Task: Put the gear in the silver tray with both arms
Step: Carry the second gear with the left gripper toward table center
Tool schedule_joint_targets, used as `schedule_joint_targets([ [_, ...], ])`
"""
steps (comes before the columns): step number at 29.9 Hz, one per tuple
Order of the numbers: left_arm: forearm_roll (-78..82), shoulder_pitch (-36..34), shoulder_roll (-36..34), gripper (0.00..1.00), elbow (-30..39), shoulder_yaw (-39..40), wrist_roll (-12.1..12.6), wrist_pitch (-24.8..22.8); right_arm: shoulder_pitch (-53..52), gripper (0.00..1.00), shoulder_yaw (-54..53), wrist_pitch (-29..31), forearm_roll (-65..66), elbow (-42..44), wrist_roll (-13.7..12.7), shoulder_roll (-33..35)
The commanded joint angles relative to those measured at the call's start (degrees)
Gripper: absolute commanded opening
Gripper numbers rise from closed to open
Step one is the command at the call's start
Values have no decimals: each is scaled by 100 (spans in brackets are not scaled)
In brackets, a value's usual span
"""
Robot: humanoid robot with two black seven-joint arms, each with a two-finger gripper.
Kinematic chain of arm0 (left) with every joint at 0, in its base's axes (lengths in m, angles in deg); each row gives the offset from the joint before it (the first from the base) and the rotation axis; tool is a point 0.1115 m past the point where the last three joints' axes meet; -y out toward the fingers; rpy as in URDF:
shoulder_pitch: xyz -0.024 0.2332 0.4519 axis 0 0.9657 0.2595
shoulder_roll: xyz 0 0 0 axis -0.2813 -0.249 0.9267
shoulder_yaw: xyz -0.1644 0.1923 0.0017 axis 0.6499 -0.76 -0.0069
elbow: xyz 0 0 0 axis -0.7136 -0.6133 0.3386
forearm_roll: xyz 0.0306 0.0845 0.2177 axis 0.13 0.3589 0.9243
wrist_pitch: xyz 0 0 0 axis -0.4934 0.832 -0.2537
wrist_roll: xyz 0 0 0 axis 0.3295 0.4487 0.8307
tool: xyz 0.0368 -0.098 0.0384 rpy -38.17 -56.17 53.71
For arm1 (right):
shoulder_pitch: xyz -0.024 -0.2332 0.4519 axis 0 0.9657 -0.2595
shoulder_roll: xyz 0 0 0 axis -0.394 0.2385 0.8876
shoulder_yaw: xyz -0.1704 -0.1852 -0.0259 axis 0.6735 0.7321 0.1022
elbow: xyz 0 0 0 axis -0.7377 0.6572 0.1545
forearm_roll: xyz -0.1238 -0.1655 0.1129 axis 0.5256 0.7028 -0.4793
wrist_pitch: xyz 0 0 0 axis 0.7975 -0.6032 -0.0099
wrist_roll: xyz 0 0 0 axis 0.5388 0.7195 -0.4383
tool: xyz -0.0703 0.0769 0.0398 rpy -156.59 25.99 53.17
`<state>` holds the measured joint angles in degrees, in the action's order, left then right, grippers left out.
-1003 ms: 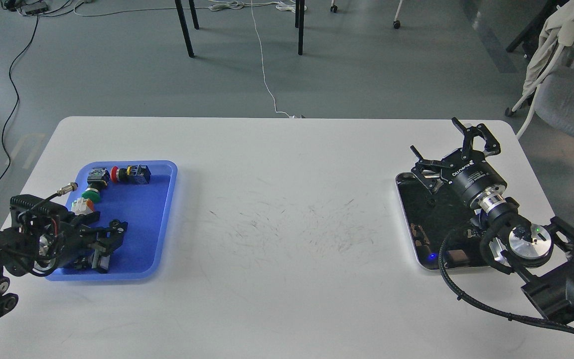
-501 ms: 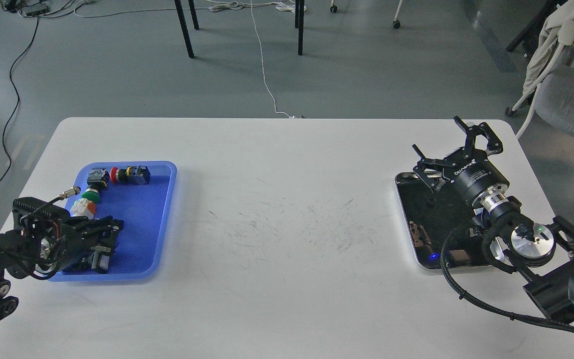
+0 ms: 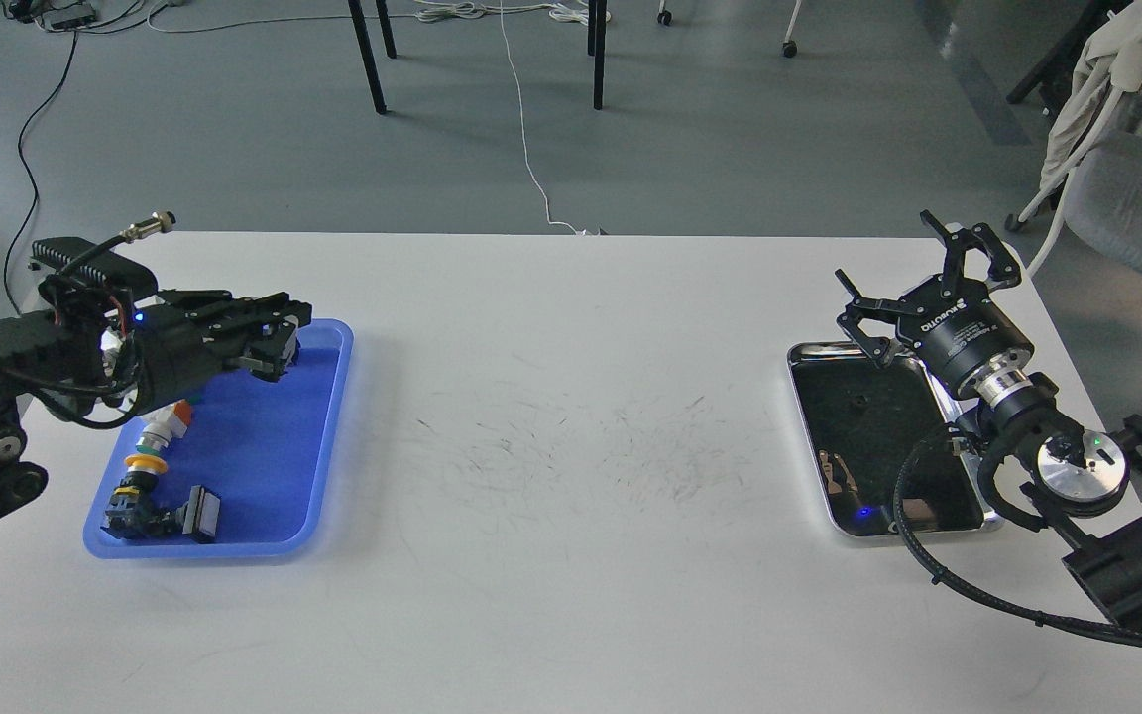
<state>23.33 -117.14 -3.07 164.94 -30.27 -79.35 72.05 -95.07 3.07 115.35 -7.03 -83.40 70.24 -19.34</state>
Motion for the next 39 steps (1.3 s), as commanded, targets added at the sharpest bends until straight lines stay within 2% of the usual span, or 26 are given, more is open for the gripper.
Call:
schedule_joint_targets([
  [1,45,6,1532,8,77,-38,550,50,-38,98,71,0,9,71,-12,168],
  [3,186,102,2315,8,-282,-12,674,50,-73,98,97,0,17,89,-30,299],
  [6,545,147,3510,8,-1151,-38,674,33,-73,98,124,0,44,106,-30,449],
  [12,758,225,5044,8,-2260,-108,595,42,-64,98,115,0,53,115,-30,476],
  [19,767,489,5044,8,-3114,-82,384,200,-55,98,98,0,44,89,-21,485],
  [27,740,718,5044,9,-2772,-266,349,209,-47,98,106,0,44,97,-21,493],
  [32,749,1008,5044,11,-2534,-433,410,252,-55,98,106,0,53,97,-30,493],
  [35,749,1017,5044,17,-2525,-451,402,296,-55,98,106,0,53,89,-30,493],
  [39,749,1017,5044,32,-2525,-451,402,445,-55,98,115,0,61,80,-30,502],
])
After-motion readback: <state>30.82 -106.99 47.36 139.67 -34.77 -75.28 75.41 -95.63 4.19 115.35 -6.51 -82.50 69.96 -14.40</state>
